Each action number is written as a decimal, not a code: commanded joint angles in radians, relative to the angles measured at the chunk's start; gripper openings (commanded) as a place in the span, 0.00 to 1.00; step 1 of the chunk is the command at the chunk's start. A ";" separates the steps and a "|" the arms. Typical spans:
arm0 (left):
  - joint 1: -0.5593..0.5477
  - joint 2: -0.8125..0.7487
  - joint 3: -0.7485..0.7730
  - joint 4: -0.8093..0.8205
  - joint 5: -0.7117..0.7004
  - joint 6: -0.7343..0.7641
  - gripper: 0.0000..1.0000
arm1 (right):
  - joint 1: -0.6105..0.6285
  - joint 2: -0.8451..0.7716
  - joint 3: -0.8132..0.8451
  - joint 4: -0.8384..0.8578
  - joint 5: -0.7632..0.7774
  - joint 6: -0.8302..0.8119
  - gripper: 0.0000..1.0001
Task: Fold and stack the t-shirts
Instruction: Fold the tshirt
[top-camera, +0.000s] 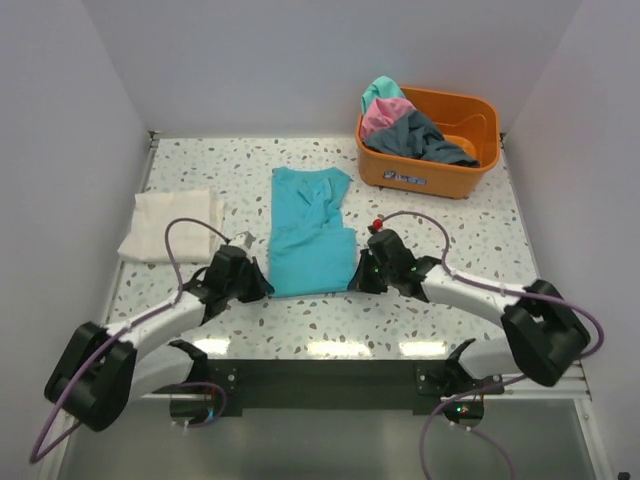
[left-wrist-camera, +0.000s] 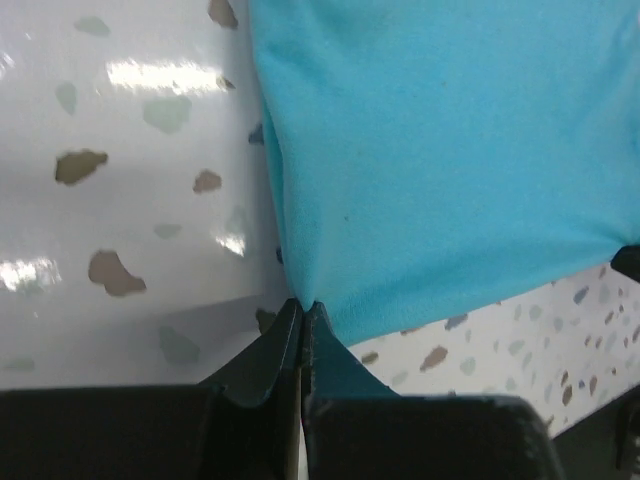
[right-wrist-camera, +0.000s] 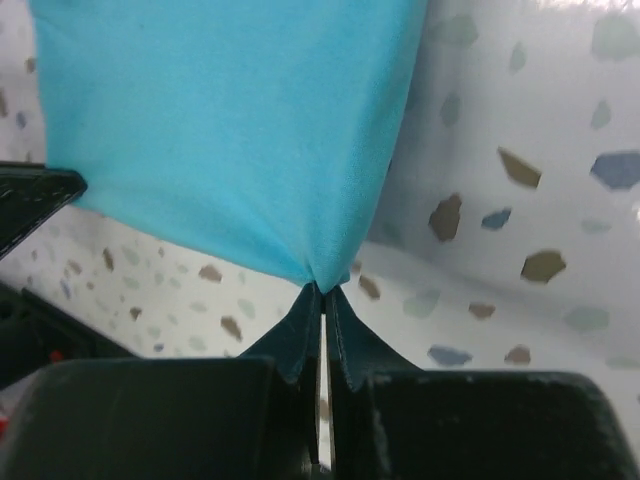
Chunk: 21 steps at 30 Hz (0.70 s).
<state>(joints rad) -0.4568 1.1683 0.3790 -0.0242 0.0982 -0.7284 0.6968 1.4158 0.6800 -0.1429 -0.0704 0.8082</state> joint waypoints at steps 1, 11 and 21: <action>-0.046 -0.181 -0.048 -0.158 0.041 0.009 0.00 | 0.020 -0.196 -0.054 -0.107 -0.080 -0.014 0.00; -0.143 -0.570 0.076 -0.454 0.087 -0.094 0.00 | 0.081 -0.480 -0.084 -0.188 -0.210 0.045 0.00; -0.109 -0.357 0.320 -0.390 -0.176 -0.060 0.00 | -0.078 -0.255 0.180 -0.124 -0.292 -0.059 0.00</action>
<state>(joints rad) -0.5930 0.7715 0.6178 -0.4583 0.0223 -0.8013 0.6609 1.0992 0.7811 -0.3157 -0.2924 0.7975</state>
